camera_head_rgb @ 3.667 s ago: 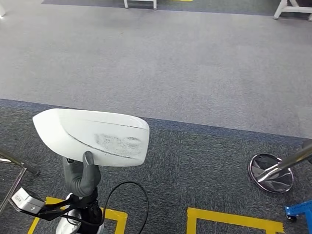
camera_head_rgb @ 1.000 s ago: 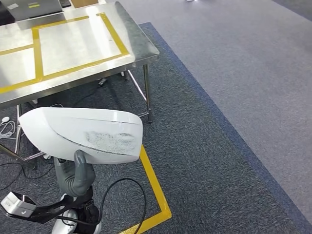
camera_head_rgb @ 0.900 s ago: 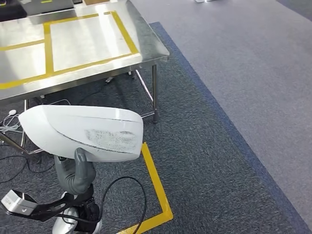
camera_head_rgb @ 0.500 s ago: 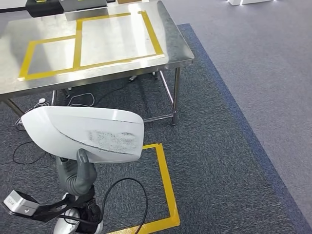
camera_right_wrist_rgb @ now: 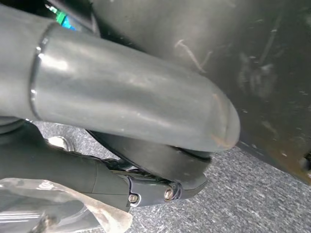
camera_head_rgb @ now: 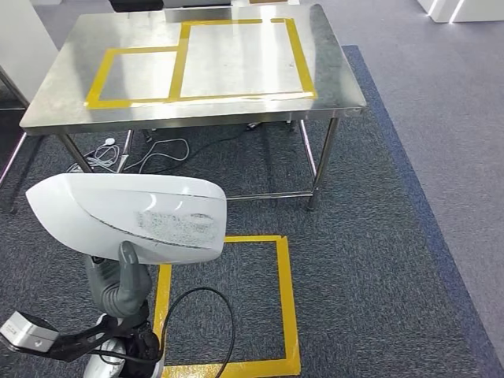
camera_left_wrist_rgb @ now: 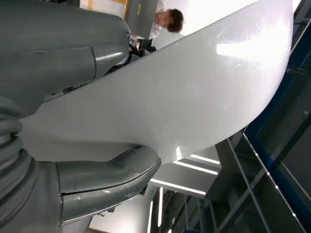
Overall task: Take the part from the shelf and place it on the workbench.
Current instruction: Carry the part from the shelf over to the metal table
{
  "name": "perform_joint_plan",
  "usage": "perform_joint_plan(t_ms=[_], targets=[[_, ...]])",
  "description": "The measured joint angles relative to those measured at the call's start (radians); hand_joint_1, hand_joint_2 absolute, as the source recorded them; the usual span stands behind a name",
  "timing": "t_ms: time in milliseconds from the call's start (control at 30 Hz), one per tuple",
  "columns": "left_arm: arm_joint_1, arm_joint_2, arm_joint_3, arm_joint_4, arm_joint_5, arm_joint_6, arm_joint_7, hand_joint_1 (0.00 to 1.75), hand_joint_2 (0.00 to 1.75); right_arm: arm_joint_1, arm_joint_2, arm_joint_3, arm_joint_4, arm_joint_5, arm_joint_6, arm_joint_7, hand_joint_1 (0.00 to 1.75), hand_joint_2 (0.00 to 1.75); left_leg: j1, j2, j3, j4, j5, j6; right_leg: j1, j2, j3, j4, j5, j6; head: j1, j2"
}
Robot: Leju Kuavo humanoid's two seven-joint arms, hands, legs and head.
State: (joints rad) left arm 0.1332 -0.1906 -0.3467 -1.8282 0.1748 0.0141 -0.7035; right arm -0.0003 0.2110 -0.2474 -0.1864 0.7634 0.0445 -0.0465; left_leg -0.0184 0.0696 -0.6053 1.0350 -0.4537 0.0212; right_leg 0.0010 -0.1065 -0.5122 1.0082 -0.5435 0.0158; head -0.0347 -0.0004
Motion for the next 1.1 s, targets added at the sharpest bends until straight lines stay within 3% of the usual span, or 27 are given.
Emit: perform_joint_plan(t_ms=[100,133,233,367,433,800,1033,1100], targets=[[0.008,-0.006,0.002,-0.007,-0.004,0.001,0.0,1.75,1.75,-0.004,-0.001,0.0,0.0,-0.008,-0.004,-0.003,0.0,0.0,0.004,-0.009,0.008,-0.013,0.005,-0.001,0.003,-0.003,0.004,-0.014,0.001,-0.026,0.004,0.0],[0.009,-0.007,0.002,-0.008,-0.004,0.002,0.0,1.75,1.75,-0.005,-0.001,0.0,0.0,-0.009,-0.004,-0.003,0.0,0.0,0.004,-0.01,0.01,-0.013,0.003,0.001,0.003,-0.003,0.006,-0.015,0.001,-0.028,0.005,0.0],[0.013,-0.01,0.006,-0.009,-0.005,0.006,0.0,1.75,1.75,-0.005,-0.001,-0.001,0.0,-0.01,-0.004,-0.003,0.0,0.0,0.001,-0.01,0.011,-0.013,-0.001,0.006,0.001,0.0,0.01,-0.021,0.003,-0.02,0.004,0.0],[0.019,-0.012,0.015,-0.016,-0.006,0.005,0.0,1.75,1.75,-0.005,-0.001,-0.001,0.0,-0.008,-0.003,-0.001,0.0,0.0,-0.001,-0.009,0.011,-0.012,-0.004,0.011,-0.003,0.0,0.011,-0.026,0.003,0.002,0.004,0.0],[0.023,-0.012,0.018,-0.021,-0.006,0.002,0.0,1.75,1.75,-0.005,-0.001,-0.001,0.0,-0.007,-0.003,0.0,0.0,0.0,-0.002,-0.009,0.011,-0.012,-0.005,0.012,-0.004,0.0,0.011,-0.026,0.003,0.008,0.004,0.0],[0.032,-0.015,0.034,-0.033,-0.013,-0.009,0.0,1.75,1.75,-0.005,-0.001,-0.001,0.0,-0.004,-0.001,0.002,0.0,0.0,-0.003,-0.009,0.015,-0.01,-0.006,0.013,-0.004,0.0,0.023,-0.028,0.003,0.012,0.004,0.0],[0.034,-0.015,0.04,-0.036,-0.013,-0.014,0.0,1.75,1.75,-0.008,-0.001,-0.001,-0.001,-0.004,-0.001,0.003,0.0,0.0,-0.004,-0.013,0.018,-0.015,-0.01,0.026,-0.006,-0.004,0.033,-0.033,0.0,0.023,0.003,0.0],[0.033,-0.018,0.04,-0.039,-0.013,-0.014,0.0,1.75,1.75,-0.01,-0.001,-0.001,-0.001,-0.003,0.0,0.003,0.0,0.0,0.004,-0.02,0.028,-0.031,-0.006,0.034,-0.007,0.033,0.021,-0.006,-0.021,0.027,0.006,0.0]])
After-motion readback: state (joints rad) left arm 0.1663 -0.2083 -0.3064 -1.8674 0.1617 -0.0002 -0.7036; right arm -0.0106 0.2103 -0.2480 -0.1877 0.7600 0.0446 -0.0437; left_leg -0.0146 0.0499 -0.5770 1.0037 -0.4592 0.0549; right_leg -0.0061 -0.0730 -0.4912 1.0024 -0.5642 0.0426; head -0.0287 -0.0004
